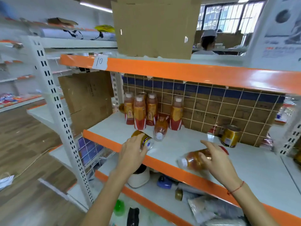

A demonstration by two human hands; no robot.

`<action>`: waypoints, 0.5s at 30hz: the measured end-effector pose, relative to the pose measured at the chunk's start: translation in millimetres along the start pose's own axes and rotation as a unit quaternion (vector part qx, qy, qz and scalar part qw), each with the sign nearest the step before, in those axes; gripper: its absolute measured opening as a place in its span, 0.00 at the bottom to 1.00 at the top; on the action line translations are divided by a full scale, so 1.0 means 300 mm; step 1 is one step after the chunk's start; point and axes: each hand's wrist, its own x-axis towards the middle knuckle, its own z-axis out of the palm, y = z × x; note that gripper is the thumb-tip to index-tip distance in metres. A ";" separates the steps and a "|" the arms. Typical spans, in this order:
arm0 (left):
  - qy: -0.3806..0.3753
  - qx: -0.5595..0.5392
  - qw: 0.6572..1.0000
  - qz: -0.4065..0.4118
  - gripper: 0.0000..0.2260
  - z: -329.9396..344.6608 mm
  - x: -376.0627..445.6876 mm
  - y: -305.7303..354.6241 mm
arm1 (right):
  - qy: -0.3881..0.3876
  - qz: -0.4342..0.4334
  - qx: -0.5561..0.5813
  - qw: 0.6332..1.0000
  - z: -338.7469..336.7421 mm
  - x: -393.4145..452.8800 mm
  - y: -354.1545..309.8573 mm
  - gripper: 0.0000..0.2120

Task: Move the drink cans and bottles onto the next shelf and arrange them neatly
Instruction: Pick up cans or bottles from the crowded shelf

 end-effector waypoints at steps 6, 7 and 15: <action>-0.022 0.011 1.000 0.010 0.20 -0.038 0.098 -0.144 | 0.017 0.028 0.009 0.999 0.090 0.043 -0.105 0.23; -0.026 0.013 1.000 0.010 0.20 -0.039 0.110 -0.153 | 0.019 0.029 0.007 0.999 0.096 0.048 -0.113 0.23; -0.030 0.042 0.998 0.026 0.21 -0.014 0.194 -0.177 | 0.016 0.036 -0.031 0.999 0.112 0.136 -0.139 0.24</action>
